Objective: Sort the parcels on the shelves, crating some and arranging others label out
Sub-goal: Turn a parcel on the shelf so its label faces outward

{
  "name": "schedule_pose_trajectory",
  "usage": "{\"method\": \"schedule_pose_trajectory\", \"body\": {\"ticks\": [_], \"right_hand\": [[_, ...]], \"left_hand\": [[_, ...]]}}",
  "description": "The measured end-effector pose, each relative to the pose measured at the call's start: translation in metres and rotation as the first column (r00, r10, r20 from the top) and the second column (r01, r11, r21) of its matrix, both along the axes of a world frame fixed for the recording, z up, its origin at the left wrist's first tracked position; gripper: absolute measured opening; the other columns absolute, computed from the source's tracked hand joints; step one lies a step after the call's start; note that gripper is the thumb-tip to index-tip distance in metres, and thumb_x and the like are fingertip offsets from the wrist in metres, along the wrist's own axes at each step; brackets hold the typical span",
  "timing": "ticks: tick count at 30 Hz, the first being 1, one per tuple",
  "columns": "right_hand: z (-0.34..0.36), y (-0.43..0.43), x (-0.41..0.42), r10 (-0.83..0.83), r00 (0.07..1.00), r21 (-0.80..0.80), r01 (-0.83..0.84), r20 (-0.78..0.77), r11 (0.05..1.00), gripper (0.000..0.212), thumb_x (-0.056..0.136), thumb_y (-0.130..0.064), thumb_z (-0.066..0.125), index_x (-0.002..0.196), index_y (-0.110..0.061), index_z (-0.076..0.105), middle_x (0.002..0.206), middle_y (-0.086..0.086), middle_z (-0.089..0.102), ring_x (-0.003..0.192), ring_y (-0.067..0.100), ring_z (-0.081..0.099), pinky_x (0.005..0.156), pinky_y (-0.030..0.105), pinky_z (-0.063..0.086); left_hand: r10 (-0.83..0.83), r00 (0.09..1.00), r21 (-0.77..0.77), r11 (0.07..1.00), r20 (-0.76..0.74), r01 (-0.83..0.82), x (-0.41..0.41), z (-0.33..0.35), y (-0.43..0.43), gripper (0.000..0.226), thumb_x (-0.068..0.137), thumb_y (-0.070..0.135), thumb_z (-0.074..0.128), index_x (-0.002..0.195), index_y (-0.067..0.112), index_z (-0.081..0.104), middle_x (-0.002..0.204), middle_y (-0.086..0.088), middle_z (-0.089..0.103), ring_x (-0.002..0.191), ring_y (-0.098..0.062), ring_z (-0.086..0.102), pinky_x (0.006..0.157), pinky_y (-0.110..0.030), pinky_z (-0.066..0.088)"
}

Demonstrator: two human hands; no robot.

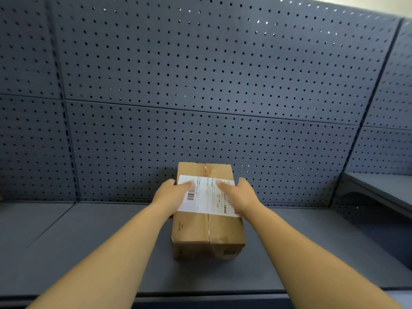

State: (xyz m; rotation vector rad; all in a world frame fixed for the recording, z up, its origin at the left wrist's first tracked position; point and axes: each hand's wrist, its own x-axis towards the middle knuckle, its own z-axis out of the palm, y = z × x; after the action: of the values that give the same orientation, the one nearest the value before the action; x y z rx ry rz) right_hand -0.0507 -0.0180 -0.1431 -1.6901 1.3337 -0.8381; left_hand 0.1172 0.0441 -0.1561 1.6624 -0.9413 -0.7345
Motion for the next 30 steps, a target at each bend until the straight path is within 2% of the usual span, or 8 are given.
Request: {"method": "schedule_pose_trajectory", "body": {"ticks": [3, 5, 7, 12, 20, 22, 25, 30], "right_hand": [[0.016, 0.000, 0.004, 0.000, 0.997, -0.034, 0.003, 0.072, 0.999, 0.062, 0.078, -0.066, 0.056, 0.111, -0.014, 0.053, 0.112, 0.004, 0.050, 0.093, 0.024, 0.059, 0.063, 0.030, 0.042], [0.026, 0.002, 0.006, -0.010, 0.991, -0.043, 0.016, 0.131, 0.999, 0.047, 0.078, -0.069, 0.051, 0.073, -0.024, 0.039, 0.086, -0.002, 0.046, 0.071, 0.016, 0.049, 0.058, 0.028, 0.036], [0.033, 0.008, 0.007, -0.033, 0.986, -0.069, 0.044, 0.165, 0.997, 0.048, 0.091, -0.061, 0.045, 0.068, -0.020, 0.036, 0.073, -0.003, 0.041, 0.062, 0.012, 0.040, 0.055, 0.027, 0.031], [0.037, 0.010, 0.010, -0.052, 0.984, -0.101, 0.070, 0.168, 0.992, 0.059, 0.093, -0.064, 0.035, 0.100, -0.008, 0.054, 0.091, 0.001, 0.051, 0.084, 0.018, 0.048, 0.071, 0.034, 0.037], [0.035, 0.004, 0.016, -0.094, 0.991, -0.088, 0.102, 0.091, 0.991, 0.036, 0.097, -0.044, 0.039, 0.094, -0.009, 0.049, 0.085, 0.003, 0.049, 0.068, 0.013, 0.043, 0.056, 0.031, 0.031], [0.037, 0.003, 0.018, -0.089, 0.994, -0.105, 0.095, 0.061, 0.990, 0.042, 0.098, -0.042, 0.037, 0.119, -0.009, 0.050, 0.112, 0.011, 0.054, 0.083, 0.017, 0.052, 0.065, 0.032, 0.038], [0.042, -0.001, 0.019, -0.043, 0.999, -0.223, 0.045, 0.016, 0.974, 0.053, 0.102, -0.034, 0.035, 0.152, -0.024, 0.024, 0.155, 0.006, 0.026, 0.128, 0.027, 0.043, 0.089, 0.035, 0.036], [0.061, -0.006, 0.023, 0.124, 0.943, -0.362, -0.237, -0.309, 0.901, 0.050, 0.105, -0.020, 0.029, 0.154, -0.023, 0.022, 0.163, -0.005, 0.010, 0.150, 0.017, 0.011, 0.118, 0.031, 0.012]], "left_hand": [[0.017, 1.000, -0.095, 0.995, -0.024, -0.019, 0.002, 0.016, 0.006, 0.039, 0.089, 0.052, 0.055, 0.106, 0.017, 0.059, 0.104, 0.001, 0.066, 0.094, -0.021, 0.064, 0.082, -0.039, 0.052], [0.030, 0.999, -0.154, 0.988, -0.030, -0.035, 0.001, 0.025, 0.011, 0.042, 0.088, 0.058, 0.051, 0.107, 0.021, 0.056, 0.107, 0.003, 0.062, 0.095, -0.016, 0.059, 0.080, -0.036, 0.047], [0.062, 0.998, -0.195, 0.979, -0.032, -0.067, 0.001, 0.032, 0.016, 0.046, 0.088, 0.064, 0.044, 0.108, 0.023, 0.051, 0.104, 0.005, 0.058, 0.089, -0.012, 0.055, 0.073, -0.032, 0.041], [0.128, 0.992, -0.204, 0.971, -0.008, -0.127, 0.001, 0.036, 0.017, 0.060, 0.089, 0.070, 0.032, 0.110, 0.017, 0.050, 0.099, 0.001, 0.054, 0.083, -0.014, 0.050, 0.061, -0.029, 0.034], [0.148, 0.989, -0.143, 0.979, 0.007, -0.145, 0.005, 0.033, 0.011, 0.050, 0.092, 0.059, 0.038, 0.113, 0.014, 0.050, 0.101, -0.003, 0.056, 0.079, -0.013, 0.050, 0.061, -0.030, 0.036], [0.145, 0.989, -0.143, 0.980, 0.032, -0.139, 0.008, 0.035, 0.008, 0.053, 0.093, 0.056, 0.040, 0.128, 0.017, 0.046, 0.119, -0.007, 0.054, 0.094, -0.019, 0.053, 0.071, -0.033, 0.040], [0.137, 0.984, -0.229, 0.967, 0.113, -0.109, 0.010, 0.043, 0.004, 0.054, 0.097, 0.043, 0.044, 0.148, 0.030, 0.029, 0.149, -0.007, 0.030, 0.123, -0.024, 0.043, 0.089, -0.033, 0.035], [0.016, 0.909, -0.211, 0.974, 0.416, 0.079, 0.014, 0.061, -0.003, 0.044, 0.103, 0.019, 0.035, 0.146, 0.026, 0.038, 0.159, 0.007, 0.021, 0.146, -0.017, 0.015, 0.113, -0.032, 0.018]]}}
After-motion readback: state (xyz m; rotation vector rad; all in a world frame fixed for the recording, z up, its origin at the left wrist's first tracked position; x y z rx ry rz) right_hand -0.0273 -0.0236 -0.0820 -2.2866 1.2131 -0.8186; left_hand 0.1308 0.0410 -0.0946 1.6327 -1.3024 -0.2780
